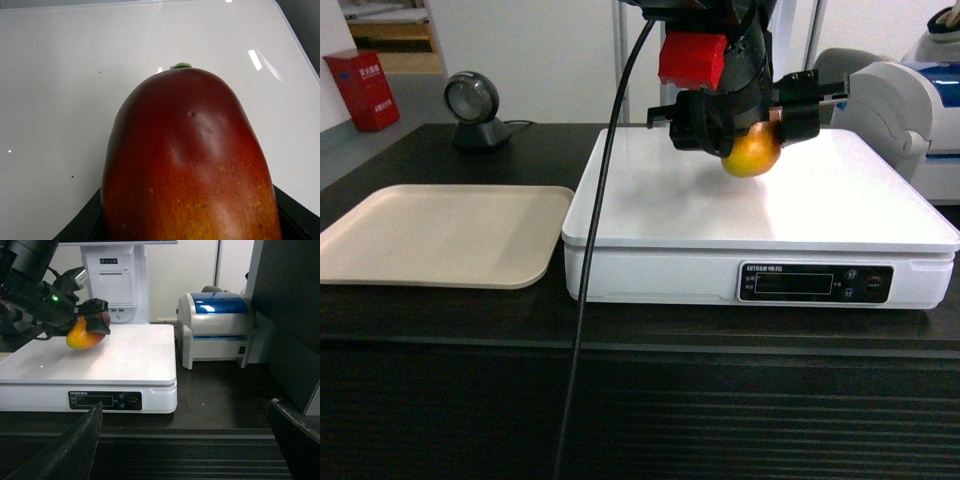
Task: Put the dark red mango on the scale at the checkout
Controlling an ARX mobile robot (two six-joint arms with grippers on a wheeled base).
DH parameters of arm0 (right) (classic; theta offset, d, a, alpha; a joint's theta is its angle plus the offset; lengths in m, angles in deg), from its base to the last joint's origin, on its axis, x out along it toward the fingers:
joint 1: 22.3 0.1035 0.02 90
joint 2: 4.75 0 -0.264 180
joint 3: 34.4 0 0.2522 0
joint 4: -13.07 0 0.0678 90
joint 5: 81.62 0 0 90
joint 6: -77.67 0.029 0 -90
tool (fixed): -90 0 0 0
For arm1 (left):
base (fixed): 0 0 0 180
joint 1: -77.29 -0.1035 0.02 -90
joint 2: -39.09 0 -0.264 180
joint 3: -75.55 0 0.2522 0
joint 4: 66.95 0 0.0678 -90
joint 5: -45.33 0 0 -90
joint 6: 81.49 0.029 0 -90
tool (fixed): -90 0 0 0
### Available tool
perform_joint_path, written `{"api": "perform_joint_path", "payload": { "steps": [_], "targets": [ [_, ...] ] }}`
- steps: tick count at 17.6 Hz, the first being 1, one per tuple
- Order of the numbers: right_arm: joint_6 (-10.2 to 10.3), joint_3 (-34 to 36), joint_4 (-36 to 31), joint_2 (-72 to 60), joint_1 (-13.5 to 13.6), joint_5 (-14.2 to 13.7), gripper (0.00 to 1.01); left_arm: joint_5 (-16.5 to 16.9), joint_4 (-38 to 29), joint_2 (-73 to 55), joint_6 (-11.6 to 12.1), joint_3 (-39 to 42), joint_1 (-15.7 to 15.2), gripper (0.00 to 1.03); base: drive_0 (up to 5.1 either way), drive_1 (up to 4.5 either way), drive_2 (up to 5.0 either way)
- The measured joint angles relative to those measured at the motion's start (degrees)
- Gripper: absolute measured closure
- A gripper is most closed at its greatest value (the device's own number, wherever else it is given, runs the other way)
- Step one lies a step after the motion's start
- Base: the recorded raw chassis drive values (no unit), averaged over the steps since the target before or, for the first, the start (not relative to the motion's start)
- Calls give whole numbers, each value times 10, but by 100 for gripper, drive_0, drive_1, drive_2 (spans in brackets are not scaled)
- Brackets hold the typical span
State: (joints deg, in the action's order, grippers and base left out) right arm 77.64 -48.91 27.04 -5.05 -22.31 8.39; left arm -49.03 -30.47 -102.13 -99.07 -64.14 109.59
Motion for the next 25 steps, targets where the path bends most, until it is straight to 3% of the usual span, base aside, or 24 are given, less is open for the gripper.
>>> {"api": "perform_joint_path", "payload": {
  "steps": [7, 10, 14, 25],
  "targets": [
    [0, 0, 0, 0, 0, 0, 3, -46, 73, -89, 0, -136, 14, 41, 0, 0, 0],
    [0, 0, 0, 0, 0, 0, 3, -49, 82, -95, 0, -148, 15, 41, 0, 0, 0],
    [0, 0, 0, 0, 0, 0, 3, -50, 72, -95, 13, -140, 17, 3, 0, 0, 0],
    [0, 0, 0, 0, 0, 0, 3, -47, -31, -17, 81, -34, 20, 5, 0, 0, 0]
  ]
}}
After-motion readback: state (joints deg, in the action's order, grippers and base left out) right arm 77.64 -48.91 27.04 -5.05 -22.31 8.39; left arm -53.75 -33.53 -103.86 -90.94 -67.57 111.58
